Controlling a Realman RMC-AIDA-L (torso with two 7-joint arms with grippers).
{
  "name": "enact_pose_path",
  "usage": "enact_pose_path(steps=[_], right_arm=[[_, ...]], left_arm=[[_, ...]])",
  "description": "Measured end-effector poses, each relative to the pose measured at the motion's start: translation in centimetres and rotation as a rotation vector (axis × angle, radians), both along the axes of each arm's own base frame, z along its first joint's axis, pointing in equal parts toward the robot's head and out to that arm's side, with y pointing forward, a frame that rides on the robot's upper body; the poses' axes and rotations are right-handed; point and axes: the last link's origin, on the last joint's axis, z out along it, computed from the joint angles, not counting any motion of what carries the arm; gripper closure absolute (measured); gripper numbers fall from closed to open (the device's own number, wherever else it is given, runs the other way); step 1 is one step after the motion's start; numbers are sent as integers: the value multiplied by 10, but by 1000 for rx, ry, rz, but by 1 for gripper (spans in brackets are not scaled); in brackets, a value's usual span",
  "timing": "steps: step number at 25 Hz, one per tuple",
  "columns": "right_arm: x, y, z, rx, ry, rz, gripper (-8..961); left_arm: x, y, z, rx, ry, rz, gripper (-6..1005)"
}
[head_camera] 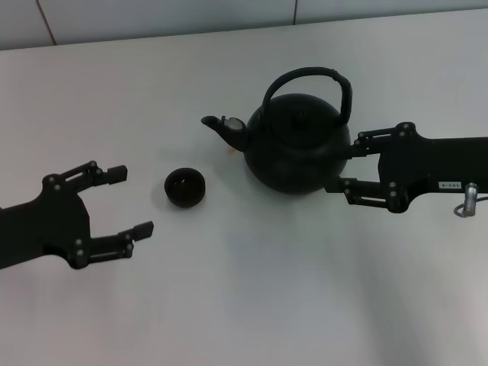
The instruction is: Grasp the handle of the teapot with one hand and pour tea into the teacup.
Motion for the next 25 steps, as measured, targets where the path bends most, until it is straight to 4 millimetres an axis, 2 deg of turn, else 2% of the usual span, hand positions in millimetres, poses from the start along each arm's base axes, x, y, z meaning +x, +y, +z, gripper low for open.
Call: enact_pose_path(steps=[10,16,25], right_arm=[[-6,0,-5,-24,-23,34,461],[-7,-2,-7,-29,-22,36,251],[-8,-1,-5,-13,-30,55,223]], left_arm=[[-5,-6,-2,-34,33,-3,138],[-6,-7,-4,-44,40,-4,138],[-5,-8,-5,-47,38,-4,137]])
